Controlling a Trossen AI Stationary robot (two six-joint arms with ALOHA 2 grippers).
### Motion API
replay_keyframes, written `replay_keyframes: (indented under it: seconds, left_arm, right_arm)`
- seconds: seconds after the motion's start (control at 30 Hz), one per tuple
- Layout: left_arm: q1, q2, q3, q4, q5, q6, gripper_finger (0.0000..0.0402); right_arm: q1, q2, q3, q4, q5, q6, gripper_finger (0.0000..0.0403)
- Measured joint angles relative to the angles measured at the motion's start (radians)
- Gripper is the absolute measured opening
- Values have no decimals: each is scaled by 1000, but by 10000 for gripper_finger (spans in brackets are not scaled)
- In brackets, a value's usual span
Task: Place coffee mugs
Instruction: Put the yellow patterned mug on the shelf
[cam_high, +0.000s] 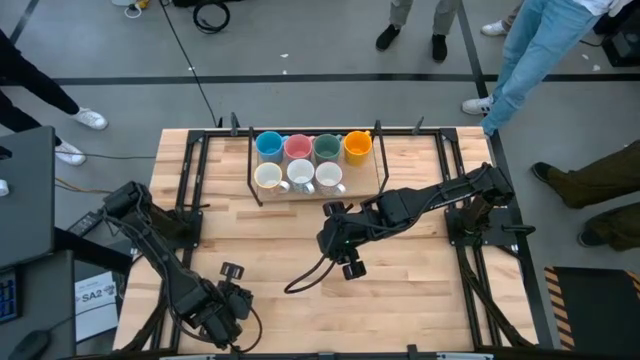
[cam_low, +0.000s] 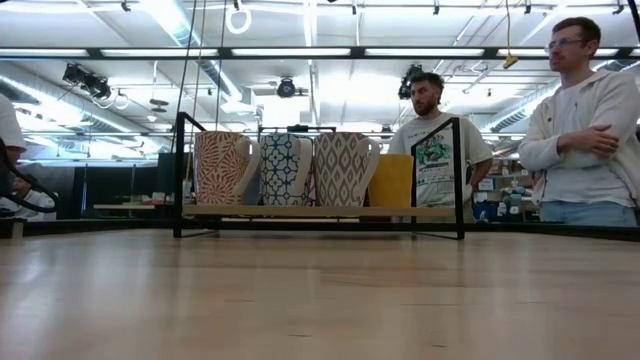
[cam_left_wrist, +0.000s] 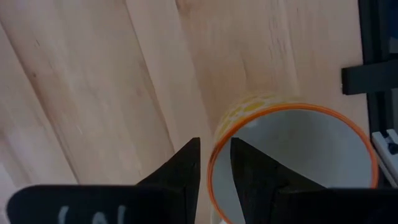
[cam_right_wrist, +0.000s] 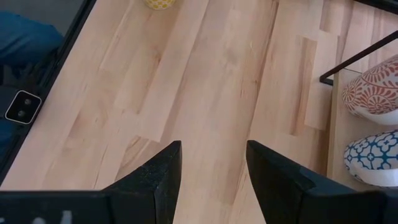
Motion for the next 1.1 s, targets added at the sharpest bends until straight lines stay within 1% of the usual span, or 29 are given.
replay_keyframes:
  seconds: [0.1, 0.2, 0.33, 0.67, 0.77, 0.93, 1.1]
  left_arm:
    - [0, 4, -9, 13, -1, 7, 96]
    - [0, 3, -48, 66, 8, 1, 96]
    - [2, 4, -83, 97, 25, 2, 96]
    - [4, 4, -85, 106, 24, 1, 94]
    - [4, 4, -85, 106, 24, -20, 81]
    - [9, 1, -83, 127, 32, -56, 31]
    - [49, 0, -83, 138, 34, -164, 27]
  right_arm:
    - [1, 0, 0, 0, 0, -1, 185]
    - [1, 0, 0, 0, 0, 0, 185]
    - [2, 0, 0, -3, 0, 0, 186]
    - [24, 0, 0, -56, 1, -14, 186]
    - [42, -1, -19, -73, 18, -3, 185]
    - [62, -14, -119, -66, 28, 48, 185]
    - [64, -36, -216, -49, 33, 102, 186]
